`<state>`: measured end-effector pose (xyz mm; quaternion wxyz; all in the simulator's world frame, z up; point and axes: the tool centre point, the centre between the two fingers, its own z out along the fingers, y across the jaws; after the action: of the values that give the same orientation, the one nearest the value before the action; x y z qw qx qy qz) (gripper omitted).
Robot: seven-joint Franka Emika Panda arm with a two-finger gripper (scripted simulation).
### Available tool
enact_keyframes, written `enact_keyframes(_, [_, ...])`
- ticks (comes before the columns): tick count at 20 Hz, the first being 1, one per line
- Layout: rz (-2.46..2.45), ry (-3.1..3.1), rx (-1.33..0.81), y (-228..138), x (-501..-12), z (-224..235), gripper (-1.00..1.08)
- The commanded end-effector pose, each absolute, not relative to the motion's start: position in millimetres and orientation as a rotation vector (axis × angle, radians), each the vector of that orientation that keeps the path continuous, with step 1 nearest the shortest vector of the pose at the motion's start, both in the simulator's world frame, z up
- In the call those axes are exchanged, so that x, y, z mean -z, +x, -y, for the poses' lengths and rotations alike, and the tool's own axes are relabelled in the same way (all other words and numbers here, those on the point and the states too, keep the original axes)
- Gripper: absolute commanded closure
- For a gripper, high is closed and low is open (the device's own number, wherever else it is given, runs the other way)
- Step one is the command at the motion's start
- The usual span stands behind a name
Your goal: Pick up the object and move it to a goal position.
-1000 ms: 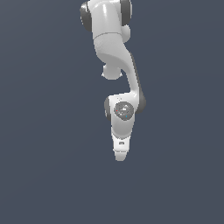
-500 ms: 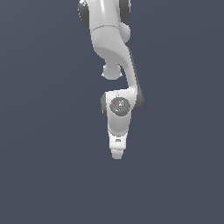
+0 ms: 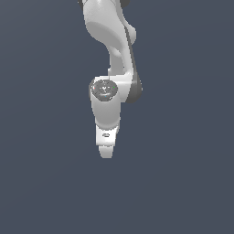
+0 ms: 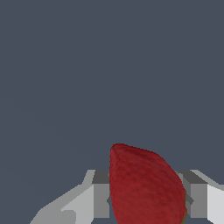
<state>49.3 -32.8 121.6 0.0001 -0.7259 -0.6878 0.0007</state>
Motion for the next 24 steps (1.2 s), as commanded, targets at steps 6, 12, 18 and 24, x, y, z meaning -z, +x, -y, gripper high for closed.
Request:
enact_keyframes(6, [2.162, -2.279, 0.000, 44.7, -198.1, 88.6, 1.08])
enact_keyframes(12, [2.162, -2.278, 0.002, 42.1, -257.4, 132.1, 1.08])
enact_keyframes(18, [2.161, -2.279, 0.003, 40.5, -313.8, 174.2, 1.08])
enact_keyframes(24, [2.160, -2.280, 0.002, 40.4, -356.1, 206.6, 1.08])
